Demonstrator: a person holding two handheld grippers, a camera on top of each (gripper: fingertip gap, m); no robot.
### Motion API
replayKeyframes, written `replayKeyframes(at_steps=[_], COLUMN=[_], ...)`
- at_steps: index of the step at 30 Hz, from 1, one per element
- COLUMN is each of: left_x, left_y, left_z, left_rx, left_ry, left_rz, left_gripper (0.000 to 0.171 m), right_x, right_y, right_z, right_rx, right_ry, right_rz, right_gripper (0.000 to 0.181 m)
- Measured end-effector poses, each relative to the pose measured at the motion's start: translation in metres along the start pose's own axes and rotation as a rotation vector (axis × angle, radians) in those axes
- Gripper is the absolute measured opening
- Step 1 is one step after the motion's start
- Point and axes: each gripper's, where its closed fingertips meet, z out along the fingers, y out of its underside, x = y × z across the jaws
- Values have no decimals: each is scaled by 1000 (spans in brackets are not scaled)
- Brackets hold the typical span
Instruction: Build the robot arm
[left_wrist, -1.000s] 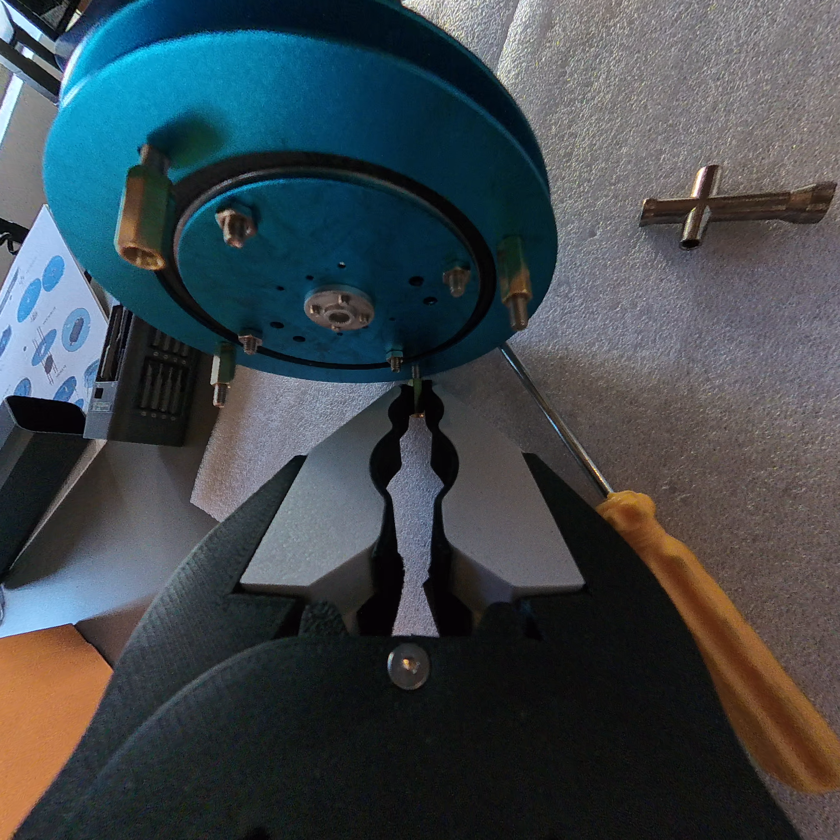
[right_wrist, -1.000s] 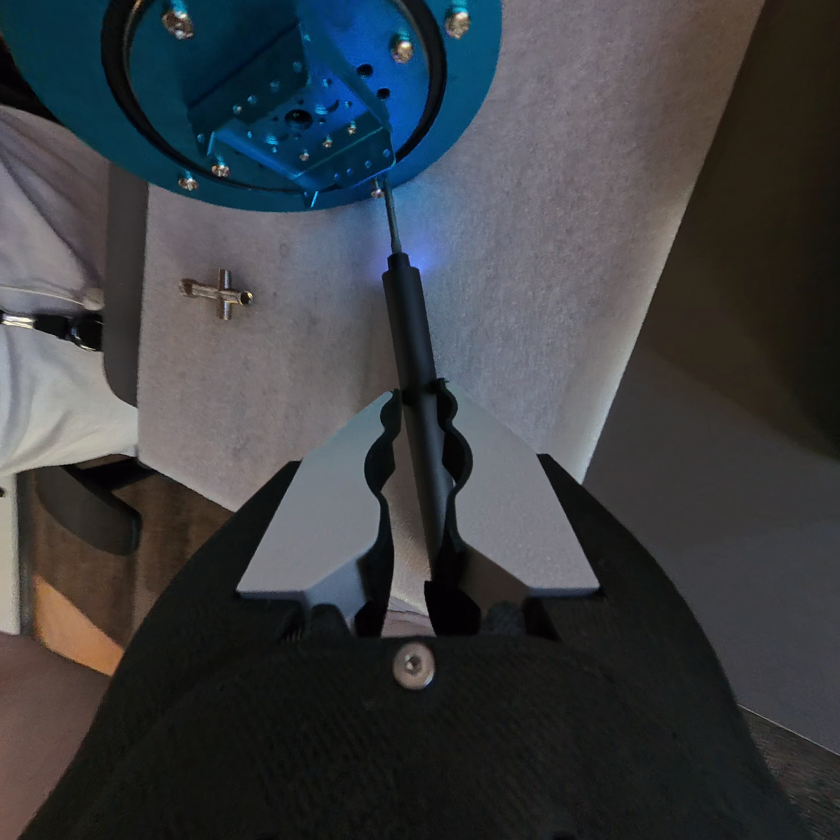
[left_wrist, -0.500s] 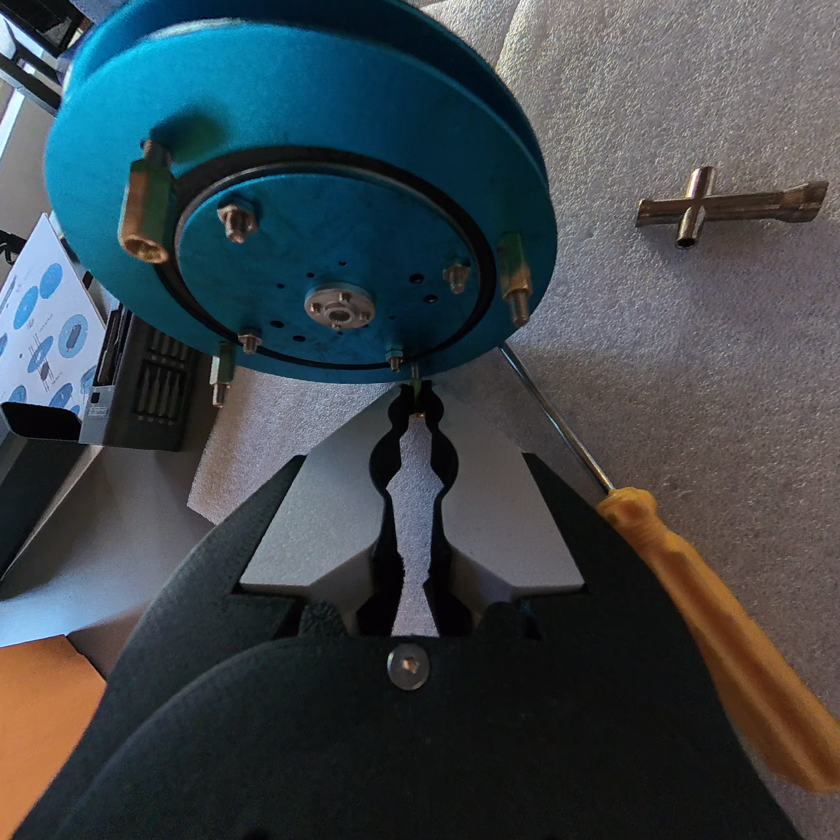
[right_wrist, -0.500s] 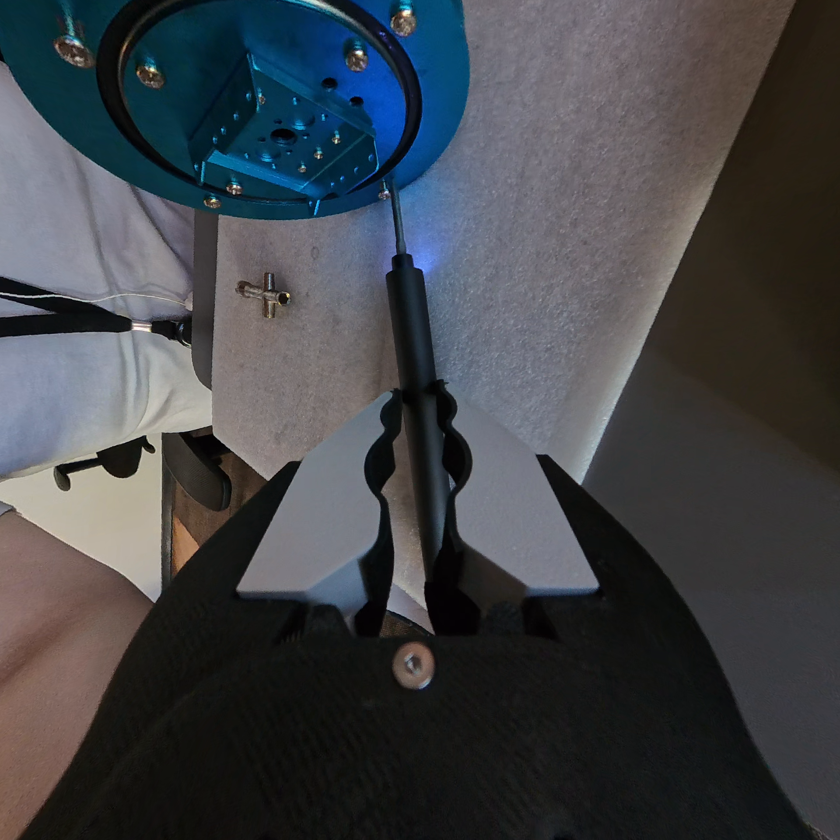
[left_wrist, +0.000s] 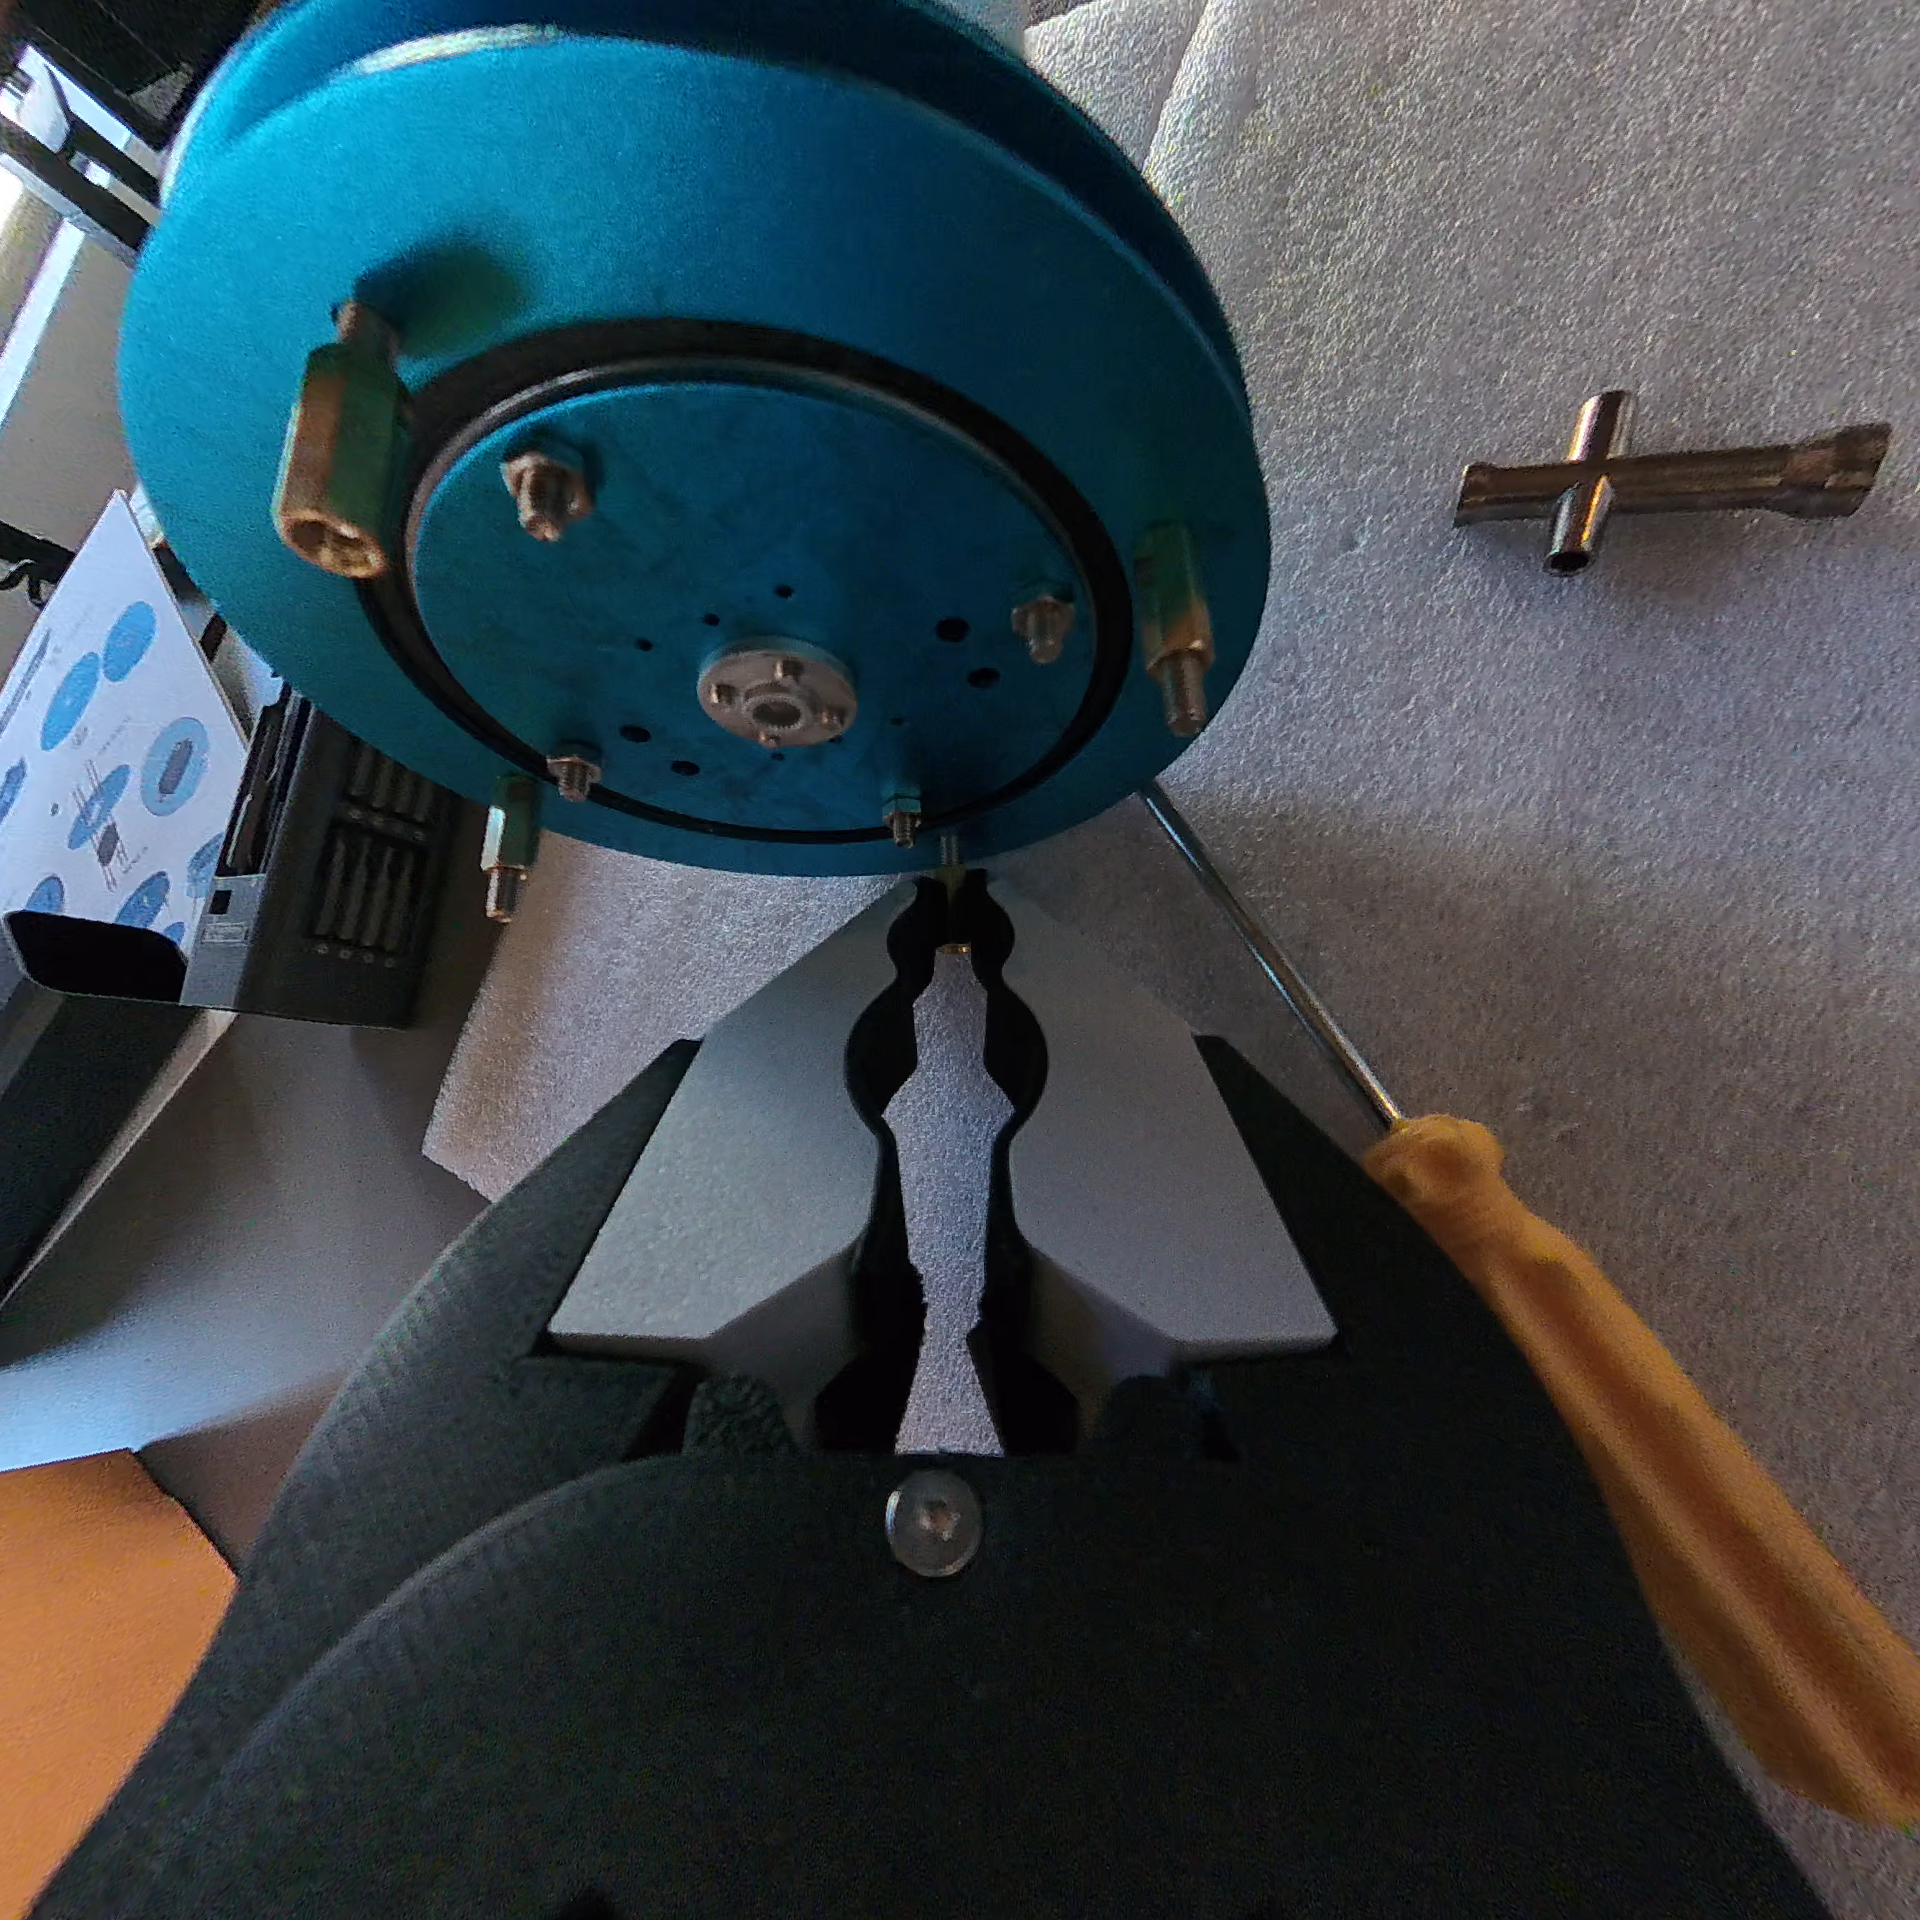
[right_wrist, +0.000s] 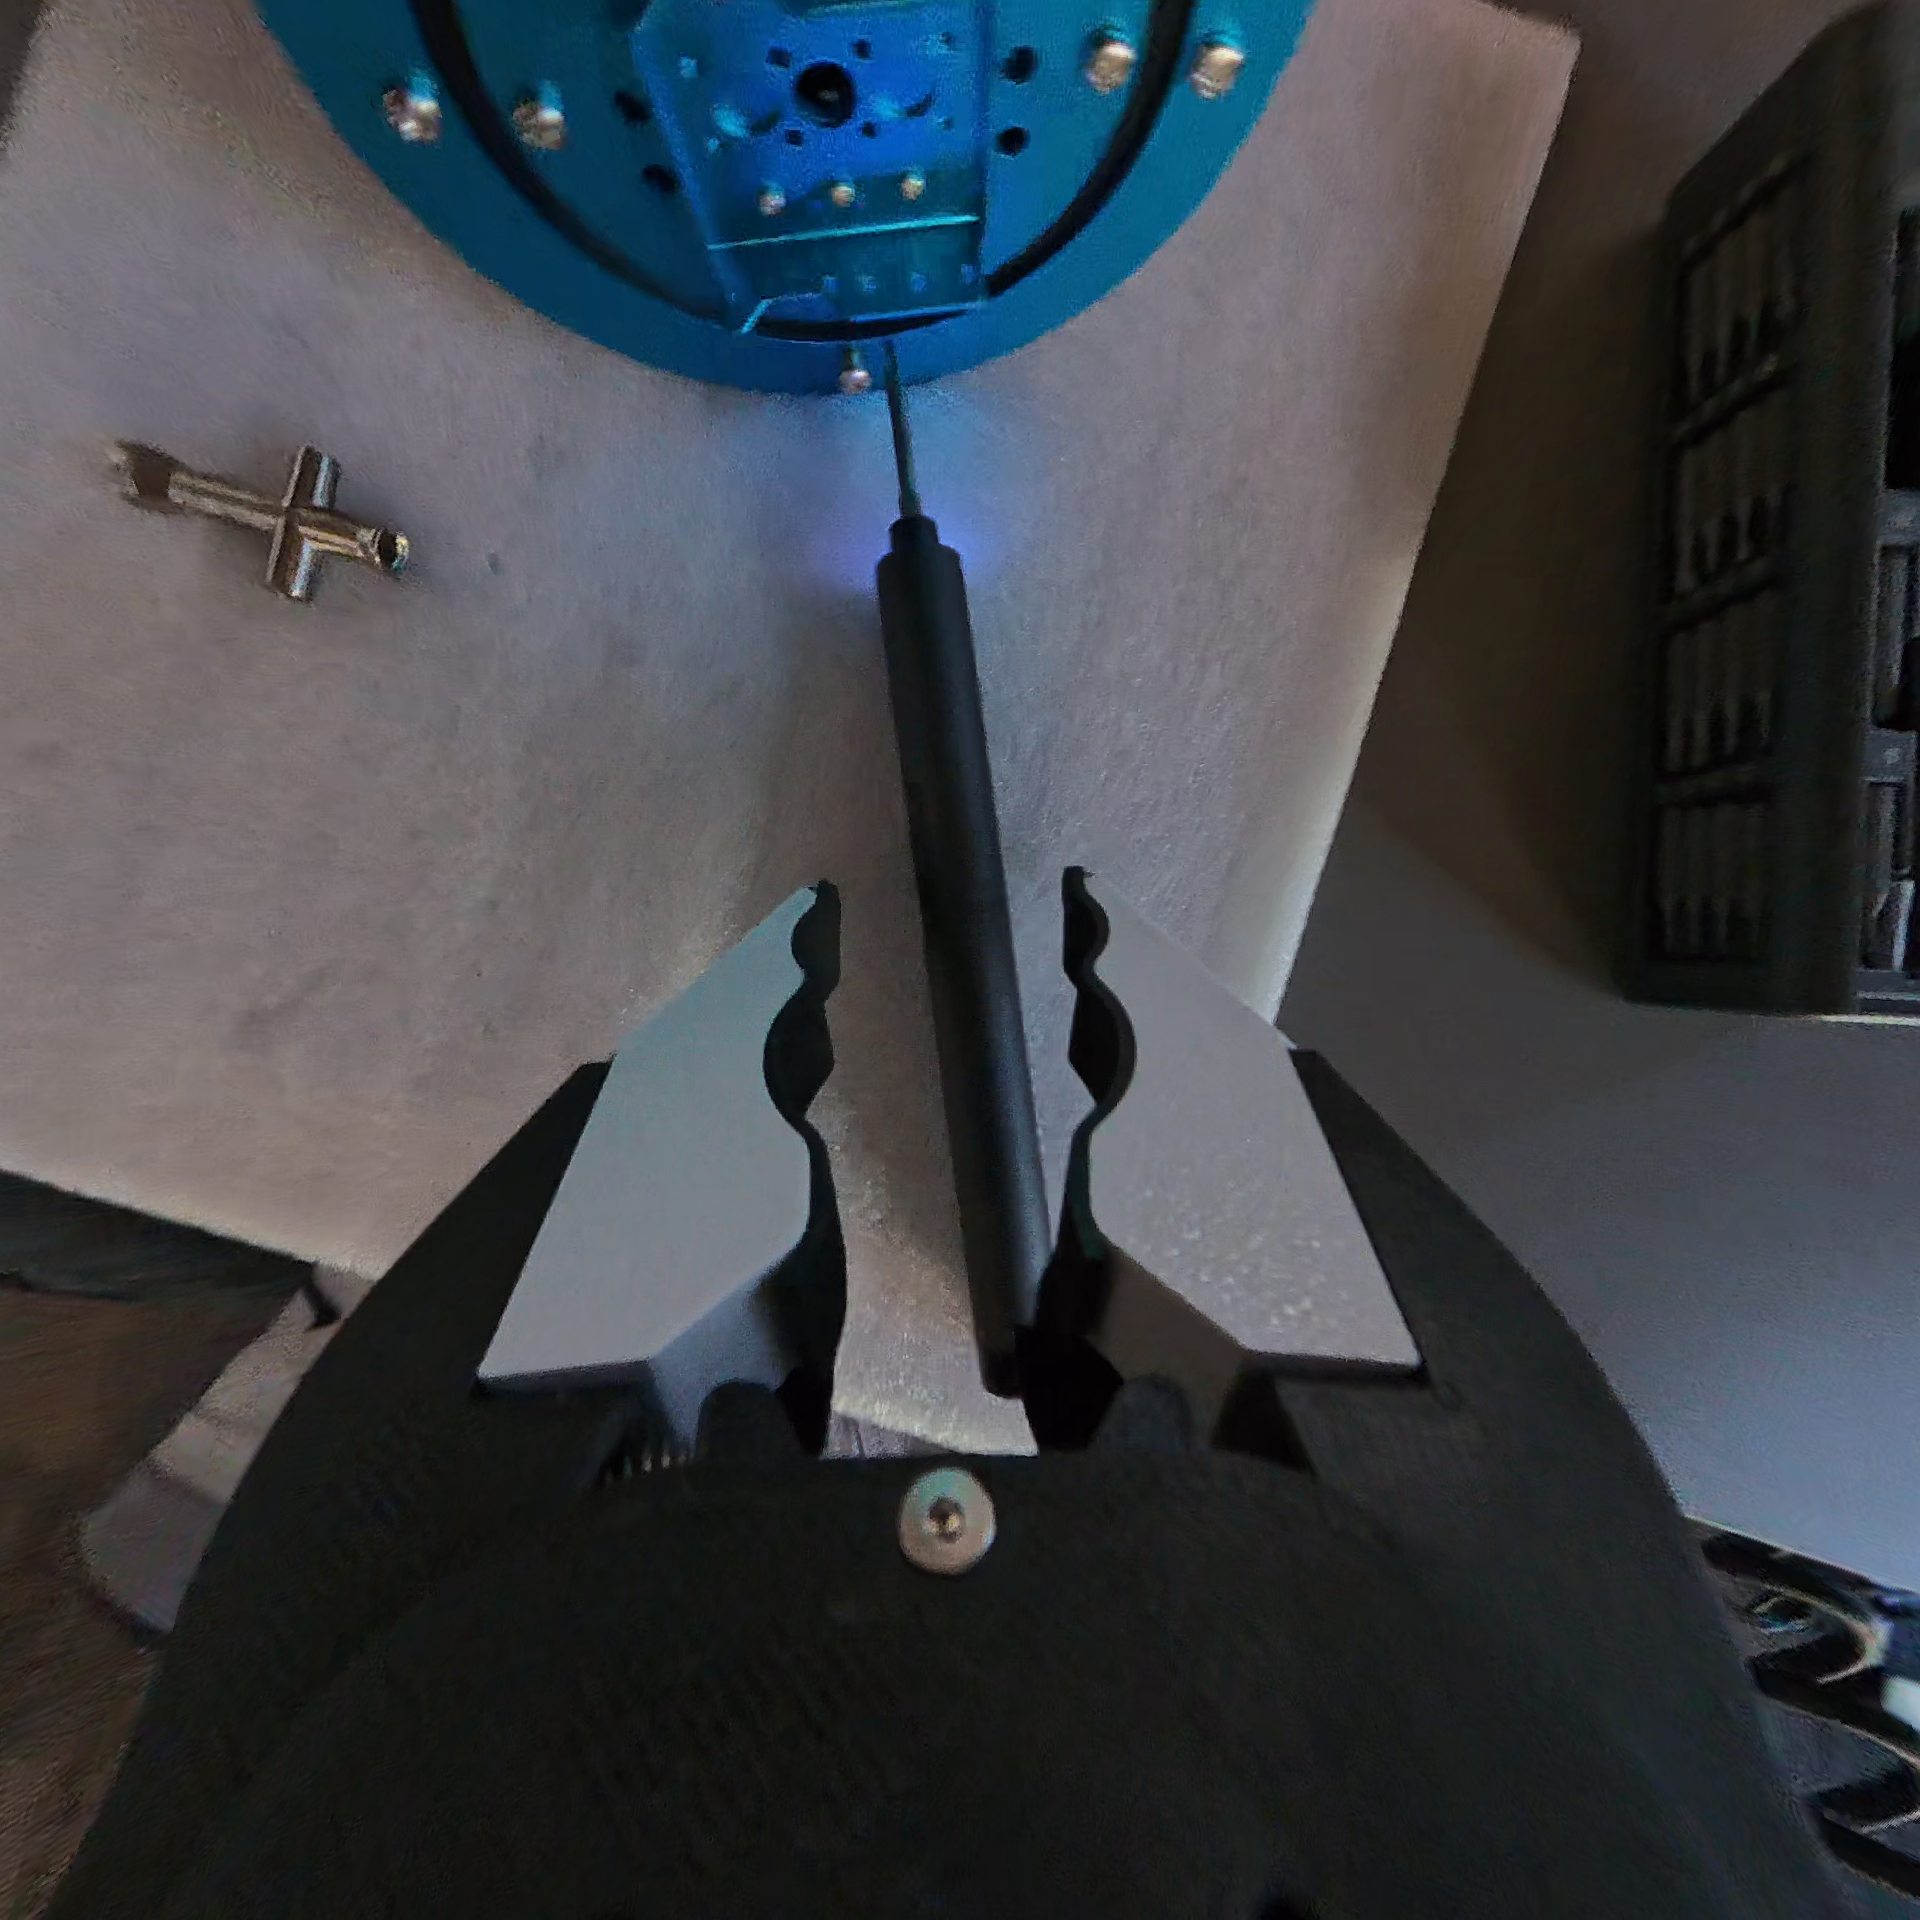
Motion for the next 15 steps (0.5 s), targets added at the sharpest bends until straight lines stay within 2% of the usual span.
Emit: replayKeyframes(at_steps=[4,15], left_x=[0,0], left_y=[0,0], left_z=[0,0], left_rx=[1,-2], left_ry=[1,-9], left_rz=[-5,6], left_gripper=[5,5], right_x=[-4,0], right_y=[-6,-15], right_z=[1,3], right_rx=[45,80], right_ry=[56,-131], right_rz=[-77,44], right_gripper=[33,21])
